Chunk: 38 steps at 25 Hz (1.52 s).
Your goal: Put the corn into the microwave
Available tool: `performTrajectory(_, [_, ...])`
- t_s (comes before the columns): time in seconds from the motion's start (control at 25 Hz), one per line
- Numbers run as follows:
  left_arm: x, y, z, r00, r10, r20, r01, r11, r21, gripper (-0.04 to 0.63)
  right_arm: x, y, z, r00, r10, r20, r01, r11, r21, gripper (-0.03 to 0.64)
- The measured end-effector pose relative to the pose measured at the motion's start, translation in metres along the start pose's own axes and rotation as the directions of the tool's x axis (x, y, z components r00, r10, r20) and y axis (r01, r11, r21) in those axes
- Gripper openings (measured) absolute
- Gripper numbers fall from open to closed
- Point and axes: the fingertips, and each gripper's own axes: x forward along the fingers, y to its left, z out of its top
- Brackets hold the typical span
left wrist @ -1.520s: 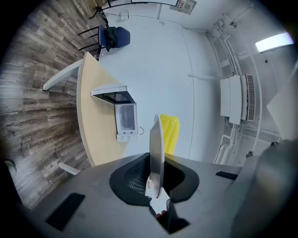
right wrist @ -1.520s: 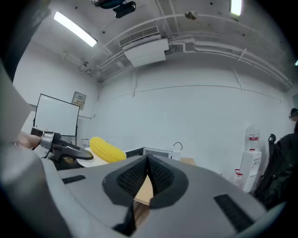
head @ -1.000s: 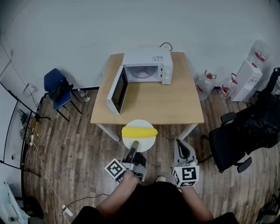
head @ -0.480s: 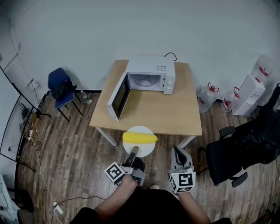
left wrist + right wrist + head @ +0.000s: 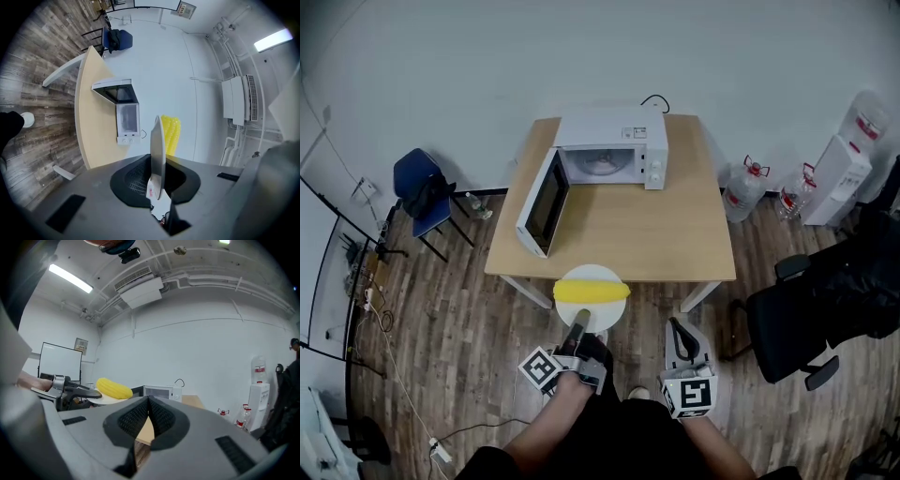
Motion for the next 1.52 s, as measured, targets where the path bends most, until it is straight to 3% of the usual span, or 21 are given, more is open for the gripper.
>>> performTrajectory(0.36, [0.072, 0.013, 0.030, 0.998, -0.031, -0.045, 0.031, 0.999, -0.017, 0.031, 0.066, -0.024, 0.005, 0.999, -0.048, -0.010, 0.048, 0.999, -0.002, 0.060])
performTrajectory(0.56, [0.117, 0.015, 0.053, 0.997, -0.039, -0.066, 0.038, 0.999, -0.018, 0.031, 0.121, -0.029, 0.007, 0.999, -0.034, -0.035, 0.033, 0.999, -0.032, 0.060])
performTrajectory(0.72, [0.146, 0.021, 0.074, 0.996, -0.050, -0.069, 0.045, 0.996, -0.071, 0.031, 0.162, -0.034, 0.010, 0.997, -0.055, -0.055, 0.053, 0.998, -0.042, 0.060])
performTrajectory(0.88, [0.173, 0.030, 0.096, 0.996, -0.028, -0.081, 0.021, 0.996, -0.087, 0.031, 0.200, -0.036, 0.014, 0.995, -0.066, -0.081, 0.062, 0.997, -0.048, 0.060])
performTrajectory(1.28, [0.226, 0.050, 0.129, 0.985, 0.016, -0.170, -0.024, 0.999, -0.047, 0.031, 0.277, -0.041, 0.026, 0.990, -0.092, -0.108, 0.088, 0.995, -0.040, 0.060])
performTrajectory(1.52, [0.250, 0.076, 0.134, 0.974, 0.050, -0.219, -0.071, 0.994, -0.088, 0.031, 0.318, -0.040, 0.027, 0.985, -0.127, -0.118, 0.122, 0.991, -0.048, 0.060])
